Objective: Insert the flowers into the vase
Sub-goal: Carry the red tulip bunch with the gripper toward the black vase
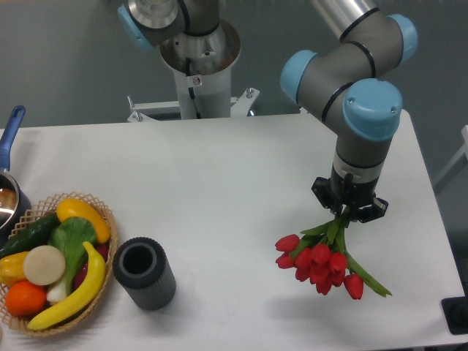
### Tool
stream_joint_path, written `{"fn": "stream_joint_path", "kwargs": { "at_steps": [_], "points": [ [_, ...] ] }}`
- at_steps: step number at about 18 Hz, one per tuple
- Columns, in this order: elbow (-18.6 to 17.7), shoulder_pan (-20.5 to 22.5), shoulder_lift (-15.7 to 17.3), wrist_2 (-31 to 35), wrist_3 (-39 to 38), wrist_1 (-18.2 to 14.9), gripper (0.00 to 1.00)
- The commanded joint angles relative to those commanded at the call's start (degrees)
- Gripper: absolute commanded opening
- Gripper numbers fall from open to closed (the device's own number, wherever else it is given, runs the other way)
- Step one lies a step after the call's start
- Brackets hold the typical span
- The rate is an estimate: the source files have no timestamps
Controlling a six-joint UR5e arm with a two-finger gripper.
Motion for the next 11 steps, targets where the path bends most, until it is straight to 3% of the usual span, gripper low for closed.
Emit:
{"fn": "stream_joint_path", "kwargs": {
  "at_steps": [6,7,11],
  "points": [
    [-0.1,-1.5,0.2,-3.9,-1.8,0.5,0.0],
    [0.2,-1.5,0.3,-6.7,-3.4,1.0,0.0],
    [0.7,-1.6,0.5,-23.5,-12.0,7.8,0.0]
  ]
}}
